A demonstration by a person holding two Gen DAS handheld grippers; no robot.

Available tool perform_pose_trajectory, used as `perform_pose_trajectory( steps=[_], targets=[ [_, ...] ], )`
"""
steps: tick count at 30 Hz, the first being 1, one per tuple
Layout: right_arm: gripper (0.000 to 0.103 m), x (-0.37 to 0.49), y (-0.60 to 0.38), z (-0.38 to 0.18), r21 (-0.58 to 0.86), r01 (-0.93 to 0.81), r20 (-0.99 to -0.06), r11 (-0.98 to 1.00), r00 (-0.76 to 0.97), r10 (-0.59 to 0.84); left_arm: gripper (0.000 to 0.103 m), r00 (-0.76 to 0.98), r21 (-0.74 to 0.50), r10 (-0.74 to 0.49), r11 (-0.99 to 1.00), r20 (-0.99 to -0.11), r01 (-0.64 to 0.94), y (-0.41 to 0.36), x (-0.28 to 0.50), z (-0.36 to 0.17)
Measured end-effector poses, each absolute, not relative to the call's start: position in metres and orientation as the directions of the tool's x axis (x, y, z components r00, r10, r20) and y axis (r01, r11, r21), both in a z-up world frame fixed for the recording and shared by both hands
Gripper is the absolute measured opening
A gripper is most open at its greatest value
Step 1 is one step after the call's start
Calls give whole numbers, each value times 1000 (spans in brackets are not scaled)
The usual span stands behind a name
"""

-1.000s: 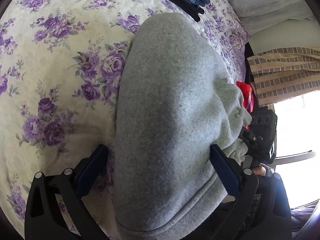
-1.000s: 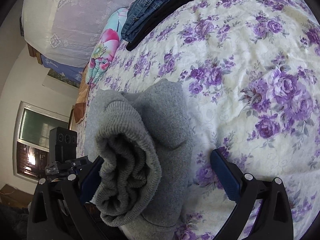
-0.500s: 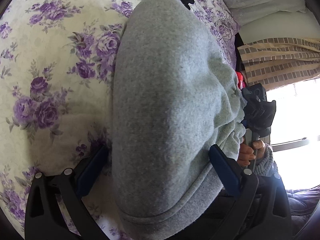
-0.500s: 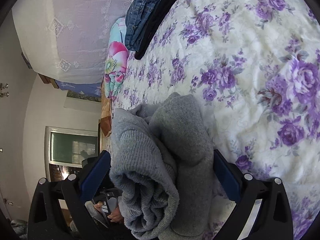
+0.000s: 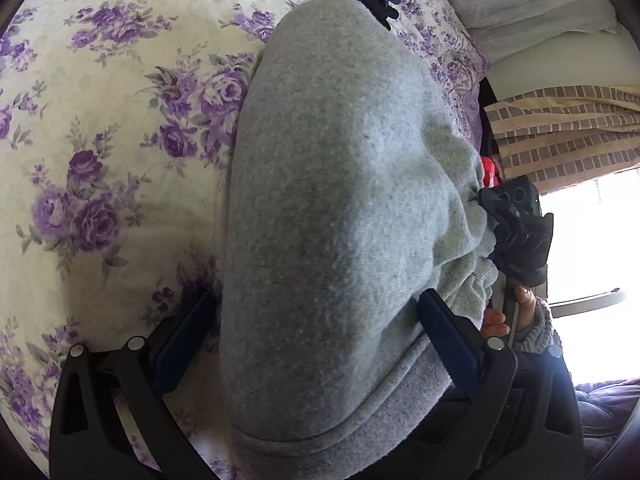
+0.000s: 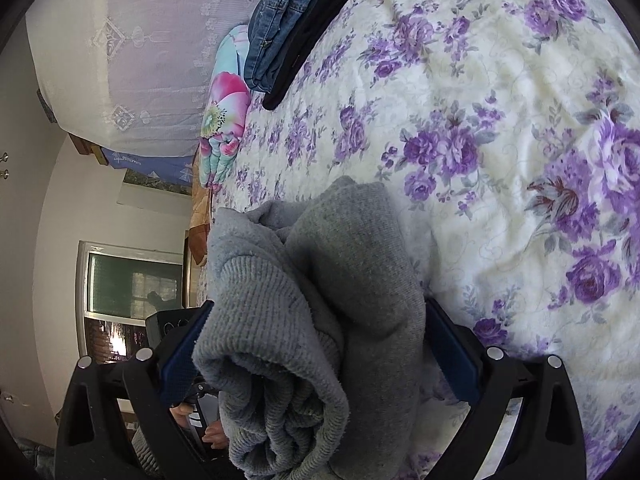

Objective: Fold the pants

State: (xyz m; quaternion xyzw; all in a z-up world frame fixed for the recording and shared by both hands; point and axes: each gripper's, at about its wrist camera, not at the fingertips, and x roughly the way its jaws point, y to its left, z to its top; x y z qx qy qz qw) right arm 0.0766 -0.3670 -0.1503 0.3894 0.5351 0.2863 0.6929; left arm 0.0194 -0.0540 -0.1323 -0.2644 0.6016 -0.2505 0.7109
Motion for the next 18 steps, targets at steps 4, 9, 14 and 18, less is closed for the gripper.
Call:
perform_pose_trajectory(
  steps=[4, 9, 14, 18],
  targets=[
    [99, 76, -367, -151, 855, -3, -498, 519, 276, 822, 99, 170, -660, -650, 751, -740, -2, -56, 19, -130],
    [99, 76, -367, -149, 861, -35, -488, 508, 232, 842, 98, 207, -638, -628, 769, -750, 23, -62, 15, -126],
    [99, 79, -368, -151, 860, -3, -496, 511, 233, 836, 81, 200, -663, -667, 742, -718, 95, -55, 14, -123],
    [88, 68, -368, -150, 843, 41, -523, 536, 291, 801, 67, 176, -723, -729, 683, -662, 107, -38, 14, -128]
  ],
)
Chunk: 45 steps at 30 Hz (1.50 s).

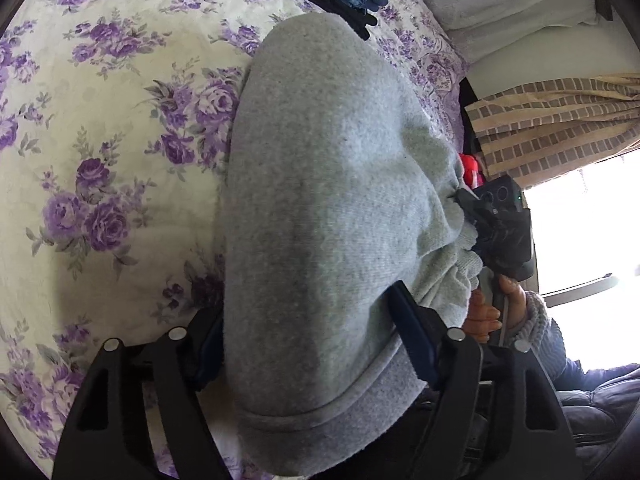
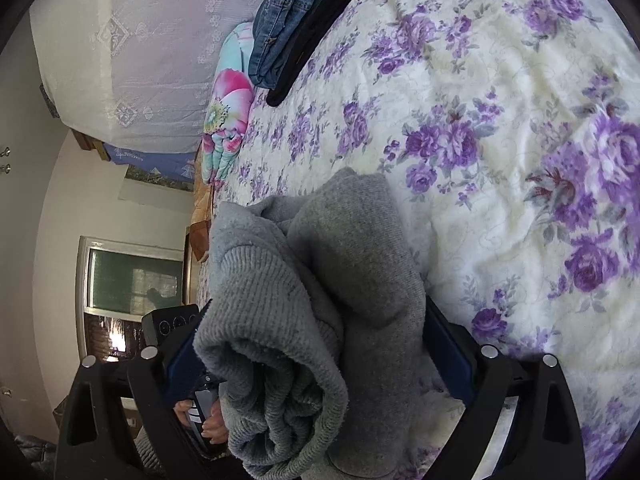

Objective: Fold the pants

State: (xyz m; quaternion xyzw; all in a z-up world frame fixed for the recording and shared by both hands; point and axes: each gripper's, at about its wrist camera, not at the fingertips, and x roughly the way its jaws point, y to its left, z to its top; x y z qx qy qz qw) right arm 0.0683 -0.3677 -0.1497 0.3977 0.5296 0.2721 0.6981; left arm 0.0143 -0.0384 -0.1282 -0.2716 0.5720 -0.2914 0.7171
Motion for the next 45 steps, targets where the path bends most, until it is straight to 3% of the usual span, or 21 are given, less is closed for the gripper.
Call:
perform_pose_trajectory(
  steps=[2, 10, 13, 15, 19, 22, 32, 45],
  targets=[
    [80, 62, -372, -151, 846, 69, -520, 529, 323, 791, 61, 162, -743, -751, 659, -640, 118, -34, 14, -129],
    [59, 44, -376, -151, 846, 89, -517, 527, 381, 766, 59, 108, -743, -761, 648, -640, 164, -45, 25, -126],
    [56, 47, -373, -145, 833, 74, -535, 548, 360, 764, 71, 95, -773, -779, 626, -619, 103, -41, 29, -138],
    [54, 49, -368, -138, 815, 44, -555, 577, 345, 757, 72, 102, -782, -786, 618, -610, 85, -42, 29, -141],
    [50, 48, -365, -121, 786, 7, -583, 618, 340, 738, 50, 103, -773, -789, 615, -606, 155, -50, 29, -123],
    [50, 42, -363, -102, 775, -32, -584, 631, 343, 736, 46, 113, -778, -799, 601, -590, 185, -50, 26, -108],
    [50, 49, -378, -51, 768, -67, -556, 637, 425, 715, 45, 137, -750, -796, 602, -589, 275, -76, 54, -56],
    [50, 214, -389, 75, 718, -285, -442, 636, 518, 732, 46, 312, -651, -768, 641, -560, 407, -82, 201, 61]
  ],
)
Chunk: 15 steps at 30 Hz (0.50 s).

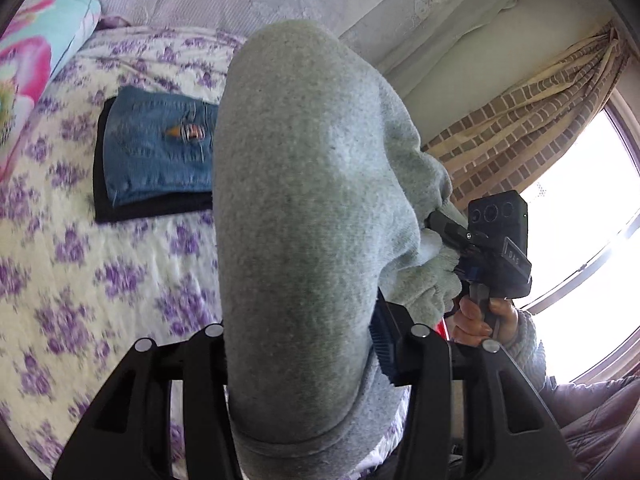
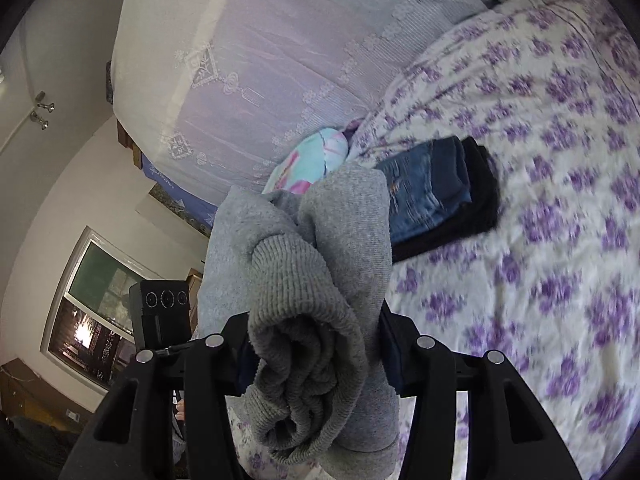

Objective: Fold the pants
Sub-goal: 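Lower the sweatpants bundle onto the folded blue jeans with both grippers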

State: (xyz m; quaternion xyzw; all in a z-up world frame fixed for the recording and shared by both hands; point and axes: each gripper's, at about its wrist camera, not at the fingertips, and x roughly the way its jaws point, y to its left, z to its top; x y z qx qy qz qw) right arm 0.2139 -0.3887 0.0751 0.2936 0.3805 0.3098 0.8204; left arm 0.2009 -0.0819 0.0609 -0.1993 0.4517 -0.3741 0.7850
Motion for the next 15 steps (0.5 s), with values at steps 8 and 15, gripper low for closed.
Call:
perform_pose_trajectory(
  steps=[8, 15],
  targets=[
    [50, 337, -379, 107, 701, -326, -446, 634, 493, 747, 47, 386, -659, -744, 665, -546, 351, -73, 308, 89],
    [50, 423, -372, 71, 746, -281, -455, 603, 446, 771, 47, 396, -663, -713, 694, -579, 281, -60, 383, 66]
  ],
)
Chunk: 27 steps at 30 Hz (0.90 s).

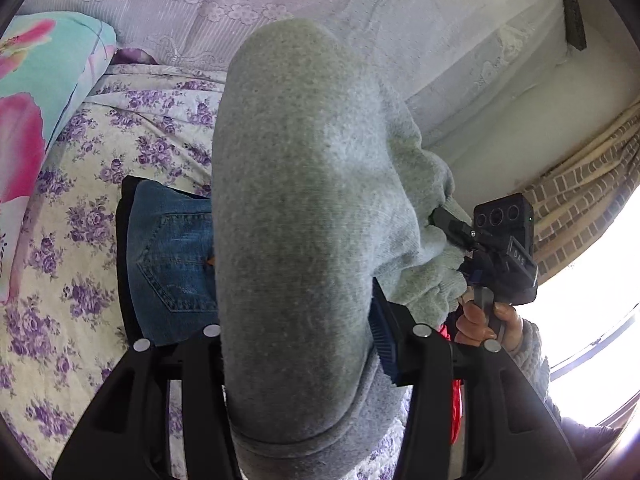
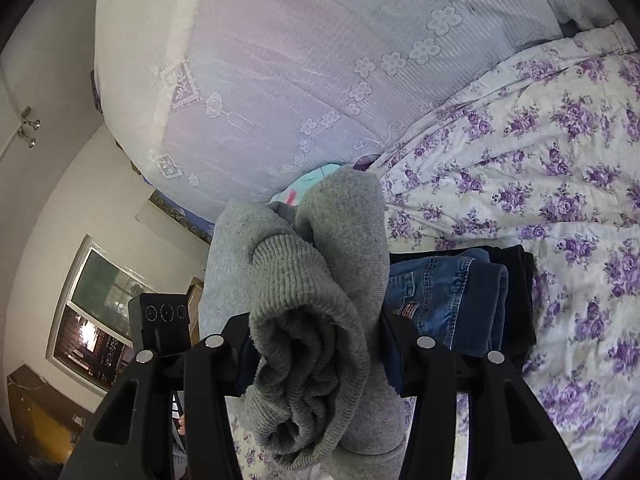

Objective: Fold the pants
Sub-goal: 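Lower the sweatpants bundle onto the folded blue jeans with both grippers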

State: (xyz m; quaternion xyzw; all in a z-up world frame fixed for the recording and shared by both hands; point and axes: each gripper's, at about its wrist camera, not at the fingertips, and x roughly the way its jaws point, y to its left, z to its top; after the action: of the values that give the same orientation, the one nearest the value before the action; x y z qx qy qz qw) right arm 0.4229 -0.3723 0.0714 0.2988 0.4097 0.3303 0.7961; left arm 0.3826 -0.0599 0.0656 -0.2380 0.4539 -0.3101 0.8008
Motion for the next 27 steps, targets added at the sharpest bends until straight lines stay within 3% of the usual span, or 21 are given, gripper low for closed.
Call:
perform_pose_trajectory(
  steps=[10, 12, 13, 15, 23, 27],
  targets=[
    [52, 481, -369, -24, 774, -122, -542, 621, 378, 750, 48, 315, -697, -698, 703, -643, 137, -53, 441, -27],
    [57, 484, -368, -47, 764, -86, -572, 640, 370, 732, 53, 289, -707, -698, 701, -655, 93, -51, 445, -51],
    [63, 485, -369, -55, 768, -82, -568, 635, 371, 735, 59, 289, -715, -704, 694, -649, 83, -49, 447, -60],
    [65, 487, -373, -67, 797, -80, -532, 599, 378, 758, 64, 290, -738, -726, 669, -623, 89, -45, 449, -69],
    [67, 489, -374, -71, 811, -106, -499, 575, 388, 775, 71, 294, -772, -757, 630, -584, 89, -39, 454, -76],
    [72, 477, -384, -38, 786, -133, -491, 604, 460, 740, 70, 338, -736, -717, 670, -610, 94, -30, 446, -51]
  ],
)
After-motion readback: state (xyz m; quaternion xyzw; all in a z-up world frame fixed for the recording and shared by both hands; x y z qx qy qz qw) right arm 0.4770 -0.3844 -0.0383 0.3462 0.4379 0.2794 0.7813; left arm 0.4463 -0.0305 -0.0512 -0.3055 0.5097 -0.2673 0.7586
